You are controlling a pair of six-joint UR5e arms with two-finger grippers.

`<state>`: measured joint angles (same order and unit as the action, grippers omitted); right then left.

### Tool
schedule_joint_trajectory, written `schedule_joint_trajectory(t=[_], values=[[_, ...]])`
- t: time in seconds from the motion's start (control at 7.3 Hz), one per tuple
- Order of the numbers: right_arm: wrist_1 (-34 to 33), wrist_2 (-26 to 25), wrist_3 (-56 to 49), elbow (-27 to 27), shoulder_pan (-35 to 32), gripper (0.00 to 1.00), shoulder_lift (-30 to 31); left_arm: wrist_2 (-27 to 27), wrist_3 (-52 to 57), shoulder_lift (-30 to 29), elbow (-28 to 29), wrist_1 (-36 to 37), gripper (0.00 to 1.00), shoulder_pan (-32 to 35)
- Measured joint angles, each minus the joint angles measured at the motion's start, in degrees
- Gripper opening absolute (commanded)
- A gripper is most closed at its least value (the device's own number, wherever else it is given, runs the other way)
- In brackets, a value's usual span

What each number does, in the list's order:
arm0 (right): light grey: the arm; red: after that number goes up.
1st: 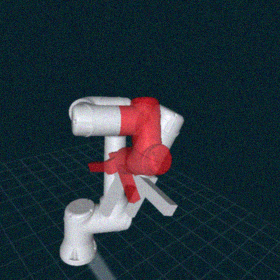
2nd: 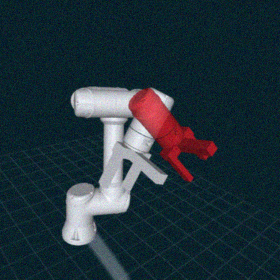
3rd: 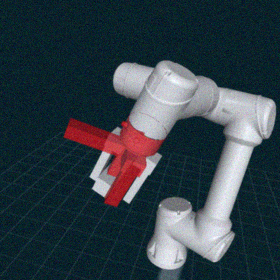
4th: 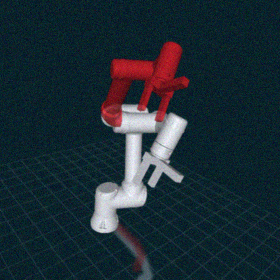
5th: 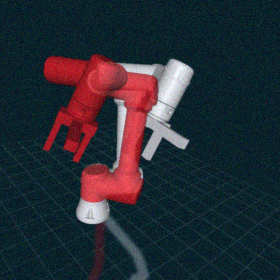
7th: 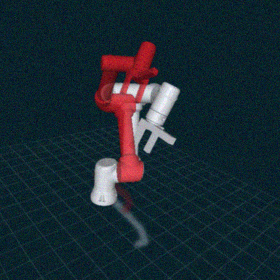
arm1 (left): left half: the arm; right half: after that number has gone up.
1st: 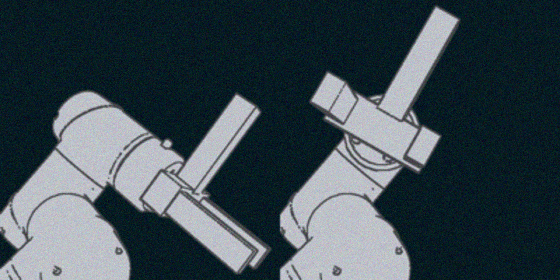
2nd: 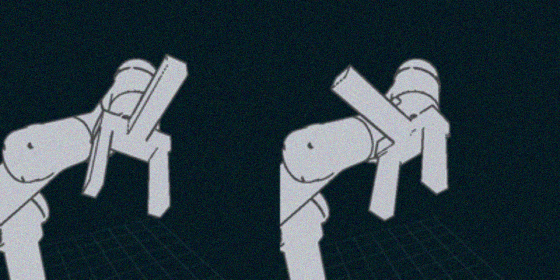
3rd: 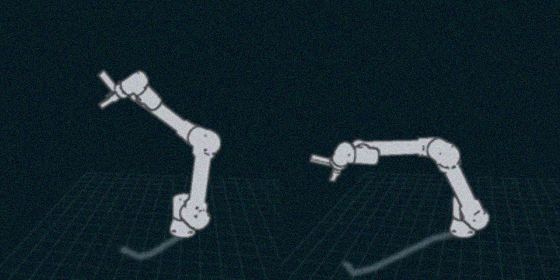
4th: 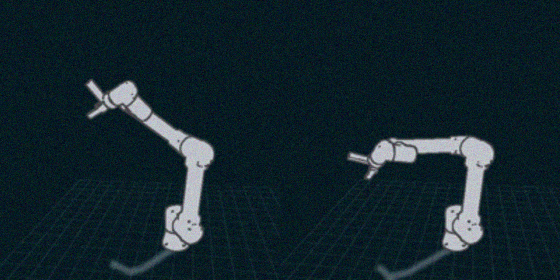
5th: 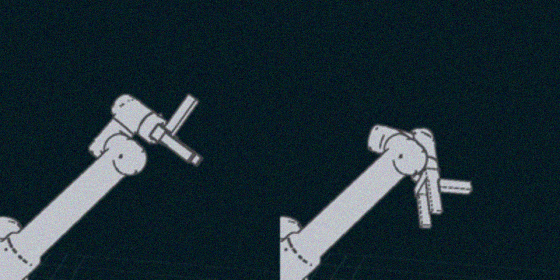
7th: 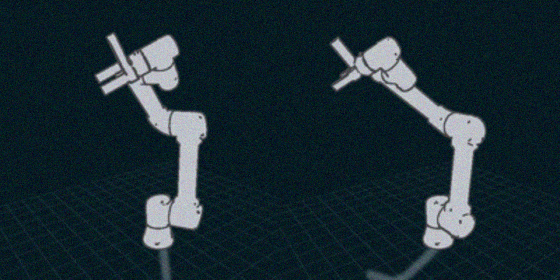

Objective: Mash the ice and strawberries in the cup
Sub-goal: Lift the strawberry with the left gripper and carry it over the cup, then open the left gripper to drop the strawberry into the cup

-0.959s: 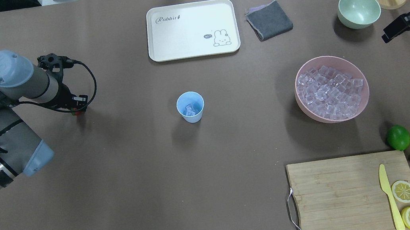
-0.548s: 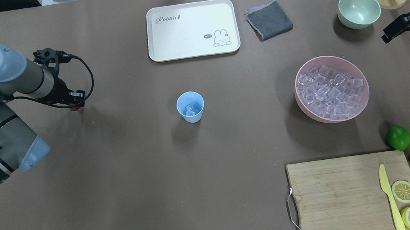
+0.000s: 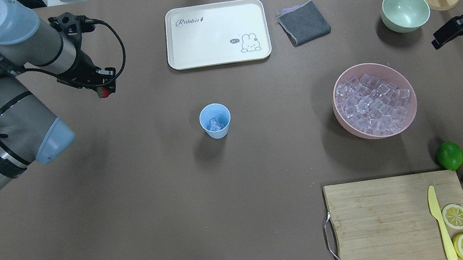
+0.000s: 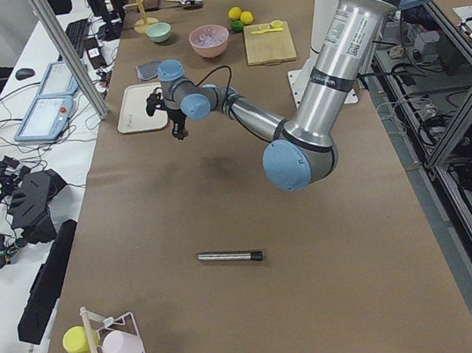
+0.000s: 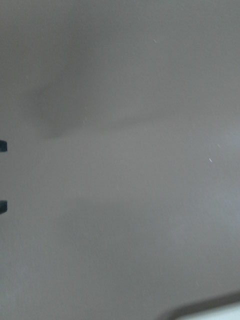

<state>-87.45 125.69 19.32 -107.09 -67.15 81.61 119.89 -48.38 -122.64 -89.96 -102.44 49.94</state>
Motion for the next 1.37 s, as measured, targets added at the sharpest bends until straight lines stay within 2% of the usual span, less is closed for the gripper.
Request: schedule_joint_trajectory(t=[0.27, 0.68, 0.96, 1.23, 1.37], values=[[0.0, 0.0, 0.0, 0.4, 0.0, 0.99, -0.2, -1.1, -8.2, -3.4, -2.8, 3.3, 0.32, -3.0], [0.0, 0.2, 0.0, 0.5, 0.0, 0.99, -0.6, -10.1, -22.3, -9.3, -3.2, 3.7, 0.32, -13.0], [0.0, 0.5, 0.0, 0.3, -0.1, 0.99, -0.5, -16.6, -26.2, -12.0, -2.6, 3.1, 0.32, -18.4], [0.1, 0.6, -0.1, 0.1, -0.2, 0.99, -0.4, -18.4, -26.5, -12.5, 0.4, -1.1, 0.33, -19.5], [0.0, 0.6, -0.1, 0.1, -0.2, 0.99, -0.5, -18.6, -26.6, -12.4, 2.2, -4.2, 0.71, -19.5]])
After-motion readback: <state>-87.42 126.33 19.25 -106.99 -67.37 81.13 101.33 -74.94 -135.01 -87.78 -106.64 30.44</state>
